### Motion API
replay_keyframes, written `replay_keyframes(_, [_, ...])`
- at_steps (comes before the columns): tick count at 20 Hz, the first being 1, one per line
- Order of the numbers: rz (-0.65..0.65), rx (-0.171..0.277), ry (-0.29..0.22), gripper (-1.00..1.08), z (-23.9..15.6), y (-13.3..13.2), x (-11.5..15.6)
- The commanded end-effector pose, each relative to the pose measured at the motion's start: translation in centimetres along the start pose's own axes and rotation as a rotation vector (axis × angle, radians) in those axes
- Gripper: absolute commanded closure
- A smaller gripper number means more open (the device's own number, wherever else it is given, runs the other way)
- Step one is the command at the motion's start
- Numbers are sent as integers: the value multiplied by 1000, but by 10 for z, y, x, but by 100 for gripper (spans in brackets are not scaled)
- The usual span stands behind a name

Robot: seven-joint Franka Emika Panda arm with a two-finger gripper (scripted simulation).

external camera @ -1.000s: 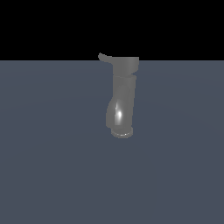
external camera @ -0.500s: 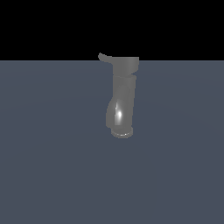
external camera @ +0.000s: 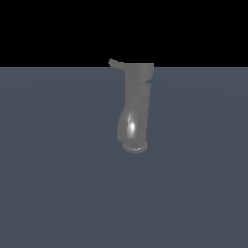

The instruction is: Turn on the faucet by rotating a designated handle.

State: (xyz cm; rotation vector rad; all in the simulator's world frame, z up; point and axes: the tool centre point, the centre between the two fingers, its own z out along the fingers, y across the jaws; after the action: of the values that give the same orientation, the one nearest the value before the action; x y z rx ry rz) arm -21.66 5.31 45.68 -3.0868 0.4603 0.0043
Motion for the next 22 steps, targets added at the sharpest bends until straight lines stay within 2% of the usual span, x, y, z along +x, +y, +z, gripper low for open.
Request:
replay_keyframes(1, [60,1,0,108,7,-10,7])
replay_keyframes(12, [320,1,2,108,36,-45,47])
replay_keyframes(22, [557,2,4,108,63,-67,91])
